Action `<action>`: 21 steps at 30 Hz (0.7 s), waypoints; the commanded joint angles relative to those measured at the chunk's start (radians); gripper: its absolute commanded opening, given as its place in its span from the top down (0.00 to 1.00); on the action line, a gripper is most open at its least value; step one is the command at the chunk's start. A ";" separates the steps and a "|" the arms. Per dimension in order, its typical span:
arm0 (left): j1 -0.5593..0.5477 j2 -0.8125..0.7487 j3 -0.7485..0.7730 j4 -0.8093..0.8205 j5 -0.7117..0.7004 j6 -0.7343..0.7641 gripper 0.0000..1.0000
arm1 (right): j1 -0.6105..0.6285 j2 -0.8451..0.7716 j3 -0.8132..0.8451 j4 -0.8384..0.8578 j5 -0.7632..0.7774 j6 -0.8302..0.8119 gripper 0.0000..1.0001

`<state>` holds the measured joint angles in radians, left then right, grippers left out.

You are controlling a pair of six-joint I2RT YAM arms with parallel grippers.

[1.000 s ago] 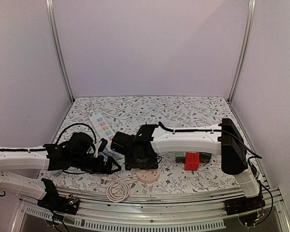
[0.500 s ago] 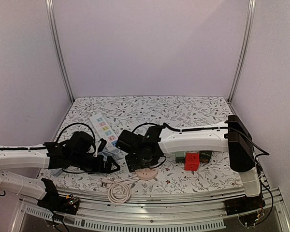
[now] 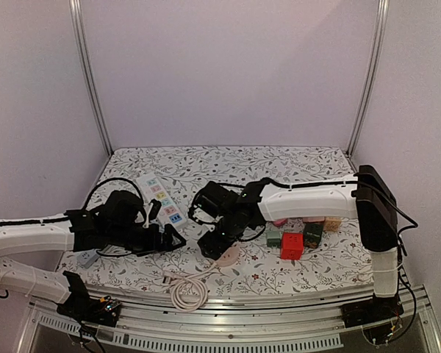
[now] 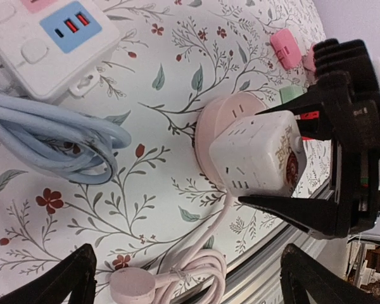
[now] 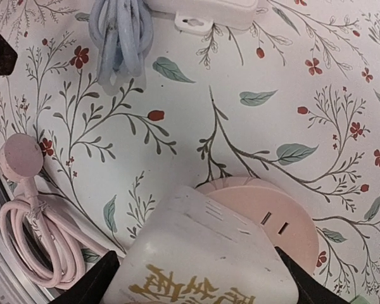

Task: Pull the plug off the socket

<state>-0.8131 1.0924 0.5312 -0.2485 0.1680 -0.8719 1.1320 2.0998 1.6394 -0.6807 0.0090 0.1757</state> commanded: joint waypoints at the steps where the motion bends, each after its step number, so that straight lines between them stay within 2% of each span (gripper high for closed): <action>1: 0.018 -0.017 0.037 -0.029 -0.028 -0.002 0.00 | 0.013 -0.029 -0.039 0.026 -0.062 -0.068 0.32; 3: 0.018 -0.044 0.026 -0.031 -0.040 -0.009 0.00 | 0.012 -0.050 -0.056 0.044 -0.021 -0.038 0.15; 7: 0.024 -0.094 0.000 -0.026 -0.042 -0.025 0.00 | 0.013 -0.089 -0.079 0.049 0.096 0.039 0.01; 11: 0.032 -0.128 -0.003 -0.052 -0.019 -0.021 0.01 | 0.030 -0.133 -0.088 0.027 0.198 0.135 0.01; 16: 0.041 -0.149 0.002 -0.075 0.000 0.006 0.00 | 0.072 -0.153 -0.051 -0.080 0.341 0.328 0.01; 21: 0.049 -0.148 -0.017 -0.036 0.049 0.016 0.00 | 0.089 -0.139 -0.029 -0.137 0.372 0.509 0.01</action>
<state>-0.7856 0.9520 0.5388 -0.2893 0.1715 -0.8814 1.2064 1.9701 1.5890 -0.7433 0.3035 0.4976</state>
